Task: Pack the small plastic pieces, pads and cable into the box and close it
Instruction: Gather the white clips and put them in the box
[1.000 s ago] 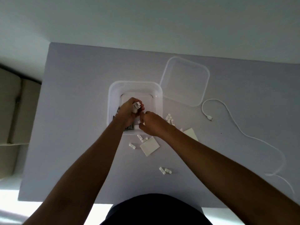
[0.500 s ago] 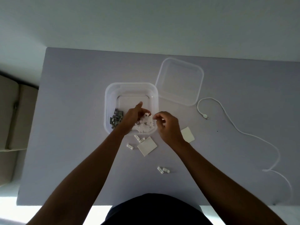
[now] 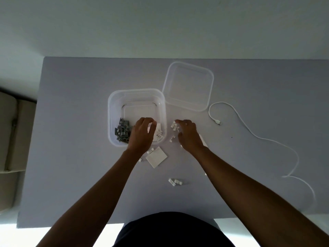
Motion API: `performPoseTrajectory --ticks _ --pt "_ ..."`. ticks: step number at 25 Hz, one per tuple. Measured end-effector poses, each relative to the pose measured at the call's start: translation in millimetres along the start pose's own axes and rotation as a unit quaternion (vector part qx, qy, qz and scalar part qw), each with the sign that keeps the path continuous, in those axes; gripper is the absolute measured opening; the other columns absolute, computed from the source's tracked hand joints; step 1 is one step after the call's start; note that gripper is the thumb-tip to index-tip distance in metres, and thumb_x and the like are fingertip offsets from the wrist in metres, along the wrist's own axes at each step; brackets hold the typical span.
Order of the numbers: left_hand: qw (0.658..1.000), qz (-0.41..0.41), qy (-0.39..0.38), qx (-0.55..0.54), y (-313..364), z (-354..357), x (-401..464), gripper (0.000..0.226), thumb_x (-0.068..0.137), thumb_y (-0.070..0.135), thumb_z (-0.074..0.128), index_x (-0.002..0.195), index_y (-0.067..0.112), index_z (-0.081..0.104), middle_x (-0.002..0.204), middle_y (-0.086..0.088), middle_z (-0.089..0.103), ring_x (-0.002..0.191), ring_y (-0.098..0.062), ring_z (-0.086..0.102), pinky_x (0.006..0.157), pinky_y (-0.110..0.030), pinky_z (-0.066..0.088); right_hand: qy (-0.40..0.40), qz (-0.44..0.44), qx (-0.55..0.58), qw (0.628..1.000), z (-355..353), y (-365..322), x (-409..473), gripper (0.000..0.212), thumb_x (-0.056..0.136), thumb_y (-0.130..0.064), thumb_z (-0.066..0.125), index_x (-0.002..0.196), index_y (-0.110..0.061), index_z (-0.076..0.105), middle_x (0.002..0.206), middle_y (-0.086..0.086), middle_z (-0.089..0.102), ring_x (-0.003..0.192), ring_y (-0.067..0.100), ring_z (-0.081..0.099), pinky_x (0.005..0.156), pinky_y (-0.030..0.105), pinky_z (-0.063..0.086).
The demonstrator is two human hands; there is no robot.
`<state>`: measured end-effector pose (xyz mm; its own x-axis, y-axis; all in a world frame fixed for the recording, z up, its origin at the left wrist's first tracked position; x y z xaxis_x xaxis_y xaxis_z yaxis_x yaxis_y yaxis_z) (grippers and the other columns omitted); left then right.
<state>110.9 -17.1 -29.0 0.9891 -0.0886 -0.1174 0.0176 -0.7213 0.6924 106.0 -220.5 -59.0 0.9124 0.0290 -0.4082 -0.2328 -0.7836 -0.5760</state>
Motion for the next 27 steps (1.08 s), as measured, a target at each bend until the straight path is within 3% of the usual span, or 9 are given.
performPoseTrajectory --ticks 5,8,13,18,20,22,24,27 --pt "0.988 0.041 0.067 0.134 -3.8 10.6 -4.4 0.018 0.102 0.026 0.039 0.104 0.014 0.053 0.105 -0.005 0.058 0.097 -0.021 0.054 0.084 -0.038 0.047 -0.063 -0.018 -0.057 0.996 7.9 -8.9 7.4 0.059 0.084 -0.012 0.062 0.140 -0.017 0.044 0.140 0.003 0.034 0.125 0.023 0.031 0.101 0.037 0.043" --pt "0.989 0.036 0.089 0.109 4.0 8.1 0.5 0.017 0.100 0.023 0.042 0.101 0.013 0.055 0.103 -0.005 0.060 0.097 -0.021 0.055 0.085 -0.039 0.046 -0.079 -0.043 -0.074 0.993 15.2 -3.7 -1.7 0.051 0.086 -0.020 0.064 0.134 -0.014 0.049 0.141 0.007 0.035 0.127 0.026 0.031 0.095 0.039 0.046" --pt "0.981 0.057 0.184 0.036 11.2 -12.2 -28.3 0.007 0.095 0.009 0.055 0.091 0.004 0.058 0.090 -0.009 0.061 0.082 -0.019 0.051 0.075 -0.026 0.040 -0.042 -0.085 -0.077 0.993 27.1 4.0 -23.9 0.035 0.083 -0.019 0.071 0.117 -0.011 0.063 0.122 0.013 0.050 0.111 0.030 0.045 0.083 0.044 0.051" --pt "0.993 0.058 0.091 0.050 -17.7 -13.0 -79.9 0.010 0.092 0.016 0.061 0.085 0.010 0.058 0.069 0.004 0.054 0.053 -0.012 0.047 0.050 -0.025 0.040 -0.021 -0.086 -0.108 0.990 35.7 4.1 -36.6 0.024 0.090 -0.015 0.063 0.113 -0.012 0.066 0.117 0.013 0.055 0.105 0.031 0.052 0.080 0.041 0.051" --pt "0.994 0.035 0.047 0.094 -33.9 -5.4 -89.7 0.008 0.087 0.018 0.066 0.091 0.012 0.062 0.081 0.001 0.062 0.063 -0.017 0.057 0.054 -0.029 0.048 -0.021 -0.086 -0.102 0.991 37.2 4.0 -40.4 0.024 0.091 -0.013 0.062 0.114 -0.010 0.066 0.117 0.014 0.056 0.105 0.030 0.053 0.080 0.038 0.050" --pt "0.992 0.010 -0.016 0.122 -47.1 2.4 -92.9 0.028 0.083 0.015 0.069 0.110 0.013 0.063 0.107 -0.006 0.063 0.089 -0.024 0.062 0.068 -0.037 0.056 -0.020 -0.089 -0.083 0.992 39.9 3.4 -45.0 0.023 0.091 -0.015 0.063 0.113 -0.010 0.066 0.115 0.014 0.056 0.104 0.030 0.055 0.081 0.039 0.052" --pt "0.983 0.000 -0.096 0.155 -53.6 10.2 -91.9 0.056 0.077 0.009 0.068 0.130 0.016 0.054 0.132 -0.010 0.052 0.111 -0.031 0.053 0.084 -0.044 0.055 -0.022 -0.090 -0.080 0.992 42.8 4.0 -48.7 0.021 0.092 -0.017 0.062 0.112 -0.011 0.065 0.112 0.013 0.056 0.101 0.029 0.056 0.078 0.039 0.053" --pt "0.963 0.008 -0.179 0.200 -52.7 14.1 -87.3 0.080 0.071 0.002 0.061 0.144 0.023 0.037 0.150 -0.006 0.033 0.123 -0.031 0.038 0.094 -0.046 0.047 -0.023 -0.086 -0.094 0.992 47.8 4.4 -53.0 0.020 0.091 -0.016 0.060 0.111 -0.014 0.063 0.111 0.011 0.054 0.101 0.030 0.055 0.075 0.039 0.053"
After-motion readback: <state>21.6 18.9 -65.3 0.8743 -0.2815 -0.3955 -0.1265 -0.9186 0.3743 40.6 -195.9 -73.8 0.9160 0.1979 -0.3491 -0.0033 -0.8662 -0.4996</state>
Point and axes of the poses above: each hand's wrist, its own x-axis towards the middle knuckle, its own z-axis out of the palm, y = z × x, the point moved 2 cm from there along x, towards the middle knuckle
